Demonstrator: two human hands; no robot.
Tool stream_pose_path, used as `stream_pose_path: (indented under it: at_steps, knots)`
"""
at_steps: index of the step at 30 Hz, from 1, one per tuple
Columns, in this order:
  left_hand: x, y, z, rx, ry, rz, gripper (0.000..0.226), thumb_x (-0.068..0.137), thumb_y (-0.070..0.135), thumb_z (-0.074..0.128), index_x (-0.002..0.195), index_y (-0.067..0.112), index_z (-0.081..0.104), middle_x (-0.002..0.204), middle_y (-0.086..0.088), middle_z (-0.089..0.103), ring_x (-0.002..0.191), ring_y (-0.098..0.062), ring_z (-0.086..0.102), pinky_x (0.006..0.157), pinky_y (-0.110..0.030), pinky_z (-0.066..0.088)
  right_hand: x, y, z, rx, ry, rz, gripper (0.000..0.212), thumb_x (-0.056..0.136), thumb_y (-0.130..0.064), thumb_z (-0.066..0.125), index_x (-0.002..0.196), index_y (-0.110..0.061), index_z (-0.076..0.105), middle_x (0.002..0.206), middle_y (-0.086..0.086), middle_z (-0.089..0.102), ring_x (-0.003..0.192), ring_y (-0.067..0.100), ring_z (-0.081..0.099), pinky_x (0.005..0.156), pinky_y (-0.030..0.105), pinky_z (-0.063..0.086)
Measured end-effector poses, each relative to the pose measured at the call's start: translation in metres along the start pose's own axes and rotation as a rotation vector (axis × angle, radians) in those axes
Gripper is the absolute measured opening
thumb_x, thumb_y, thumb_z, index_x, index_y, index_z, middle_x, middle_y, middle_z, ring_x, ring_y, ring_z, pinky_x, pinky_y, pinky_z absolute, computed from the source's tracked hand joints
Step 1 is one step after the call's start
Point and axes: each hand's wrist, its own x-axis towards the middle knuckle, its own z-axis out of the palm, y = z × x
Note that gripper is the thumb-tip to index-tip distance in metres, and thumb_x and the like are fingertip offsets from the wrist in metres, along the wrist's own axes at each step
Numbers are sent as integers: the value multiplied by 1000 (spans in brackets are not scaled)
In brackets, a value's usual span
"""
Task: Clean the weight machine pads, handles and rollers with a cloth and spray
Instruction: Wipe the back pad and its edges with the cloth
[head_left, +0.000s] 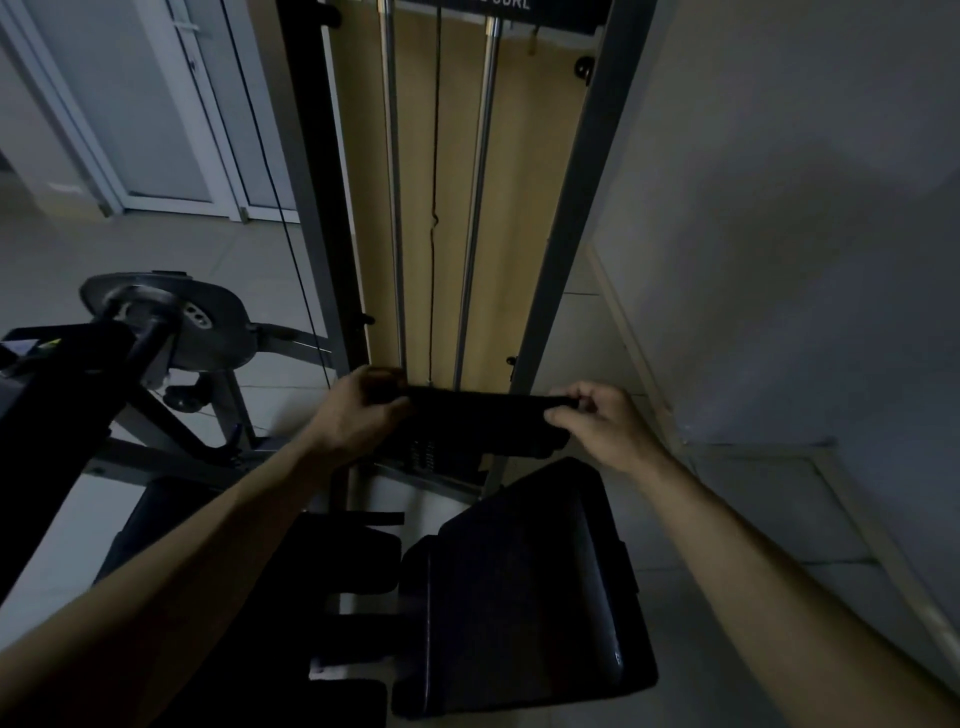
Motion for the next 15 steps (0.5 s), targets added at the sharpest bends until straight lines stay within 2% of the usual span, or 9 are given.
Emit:
stream_pose_path:
  at_steps: [2, 3, 5, 8, 9, 11, 12, 13, 15]
  knots:
    - [-5, 6, 6, -510, -52, -199, 25, 99, 30, 62, 121, 20, 67, 119, -3, 71, 108, -18, 68, 91, -38, 55, -3, -2, 3, 338, -24, 170, 22, 93, -20, 73, 106, -3, 70, 90, 9, 74, 87, 25, 70, 79, 35, 54]
    - [-9, 10, 13, -621, -47, -241, 24, 99, 31, 61, 120, 20, 66, 118, -7, 72, 109, -23, 69, 89, -38, 55, -5, -3, 7, 412, -40, 219, 25, 96, -24, 71, 111, -4, 69, 96, 9, 77, 92, 28, 73, 82, 42, 58]
    - [-15, 14, 29, -703, -19, -299, 24, 101, 31, 59, 118, 15, 65, 120, -13, 71, 106, -27, 70, 85, -39, 57, -4, 1, 18, 381, -12, 257, 27, 98, -34, 69, 115, -13, 68, 106, 8, 77, 98, 27, 74, 87, 47, 60]
    - [-23, 19, 50, -806, -59, -375, 36, 104, 41, 53, 120, 11, 66, 125, -18, 69, 108, -30, 70, 95, -46, 57, -8, -6, 40, 223, 127, 217, 26, 95, -42, 68, 112, -22, 67, 105, 3, 74, 96, 23, 73, 84, 44, 62]
    - [-25, 19, 56, -855, -118, -395, 46, 103, 51, 49, 123, 13, 67, 126, -15, 71, 110, -29, 70, 95, -46, 56, -10, -13, 49, 179, 107, 186, 28, 94, -44, 68, 112, -22, 67, 104, 1, 74, 94, 21, 73, 83, 44, 62]
    - [-31, 23, 66, -971, -241, -418, 63, 101, 66, 37, 122, 18, 72, 121, -10, 74, 107, -25, 73, 90, -43, 52, -18, -31, 63, 183, -63, 154, 31, 97, -46, 67, 114, -20, 69, 103, 0, 75, 92, 22, 75, 79, 38, 62]
    - [-33, 23, 70, -1028, -272, -425, 62, 102, 63, 37, 120, 17, 73, 121, -12, 74, 104, -25, 74, 88, -42, 51, -21, -41, 66, 238, -138, 160, 29, 100, -42, 64, 114, -17, 71, 102, 1, 76, 89, 23, 76, 77, 36, 62]
    - [-34, 23, 73, -1063, -298, -417, 53, 104, 54, 41, 123, 14, 72, 126, -17, 71, 106, -28, 73, 90, -42, 50, -21, -46, 66, 274, -139, 162, 25, 102, -37, 62, 111, -16, 72, 101, 2, 76, 85, 25, 77, 75, 36, 62]
    - [-31, 11, 79, -1118, -325, -380, 39, 100, 19, 51, 135, 4, 61, 141, -29, 55, 119, -37, 63, 102, -47, 47, -15, -43, 55, 200, 12, 128, 12, 103, -23, 58, 105, -19, 70, 103, 4, 75, 82, 24, 74, 72, 33, 59]
